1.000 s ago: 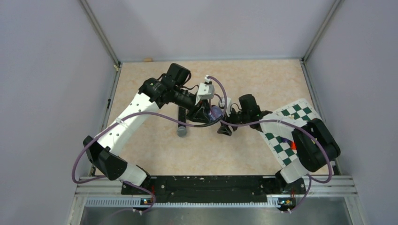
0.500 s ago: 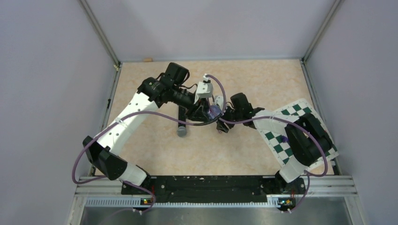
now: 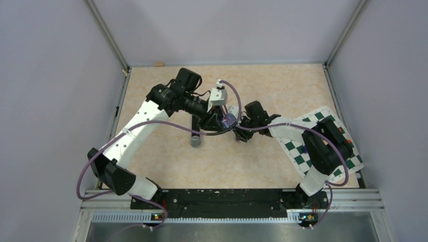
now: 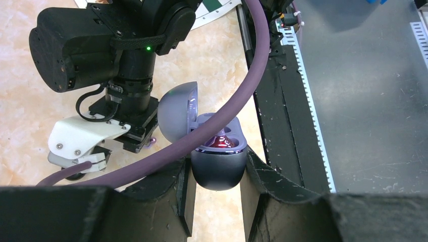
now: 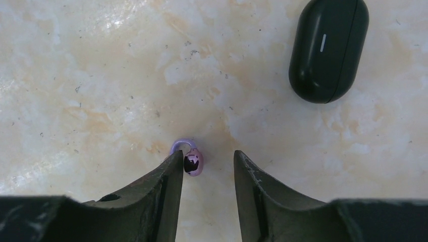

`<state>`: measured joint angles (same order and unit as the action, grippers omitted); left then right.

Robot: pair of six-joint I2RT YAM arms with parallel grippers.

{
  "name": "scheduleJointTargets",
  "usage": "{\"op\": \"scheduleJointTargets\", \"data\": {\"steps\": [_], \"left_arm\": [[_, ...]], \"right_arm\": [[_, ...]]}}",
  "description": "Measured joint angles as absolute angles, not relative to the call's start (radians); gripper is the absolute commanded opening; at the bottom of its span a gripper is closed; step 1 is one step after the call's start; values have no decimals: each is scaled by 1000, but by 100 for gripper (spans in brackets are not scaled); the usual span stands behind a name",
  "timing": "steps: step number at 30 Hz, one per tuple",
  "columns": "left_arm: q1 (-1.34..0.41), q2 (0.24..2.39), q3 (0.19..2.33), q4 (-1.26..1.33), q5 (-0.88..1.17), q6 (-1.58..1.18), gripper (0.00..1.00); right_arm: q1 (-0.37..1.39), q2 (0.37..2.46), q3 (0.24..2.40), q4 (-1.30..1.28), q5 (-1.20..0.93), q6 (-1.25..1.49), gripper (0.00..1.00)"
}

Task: Insert the wireless bluetooth earbuds into the charging case
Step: Pick up the right earbud from the center of the board, then place the right earbud at the center of the board.

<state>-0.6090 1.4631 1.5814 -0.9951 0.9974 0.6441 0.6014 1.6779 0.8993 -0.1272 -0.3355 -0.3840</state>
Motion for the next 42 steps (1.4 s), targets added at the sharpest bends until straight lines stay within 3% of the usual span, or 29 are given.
{"op": "scheduleJointTargets", "data": {"steps": [5, 16, 28, 34, 39, 42], "left_arm": [[-608, 1462, 1577, -995, 997, 638, 0], [-606, 1439, 1549, -971, 1005, 631, 0], [-604, 1431, 1547, -943, 1036, 630, 0], [-604, 1431, 1547, -943, 1036, 630, 0], [-604, 1431, 1547, -943, 1036, 628, 0], [-604, 1431, 1547, -942, 1036, 620, 0]], "right_arm": [[602, 1678, 899, -123, -278, -392, 16], [563, 1616, 899, -119, -151, -370, 9], [287, 1602, 899, -121, -85, -203, 9], [259, 1645, 899, -122, -79, -146, 18], [237, 1664, 899, -136, -115, -120, 38], [224, 1664, 904, -149, -150, -108, 45]]}}
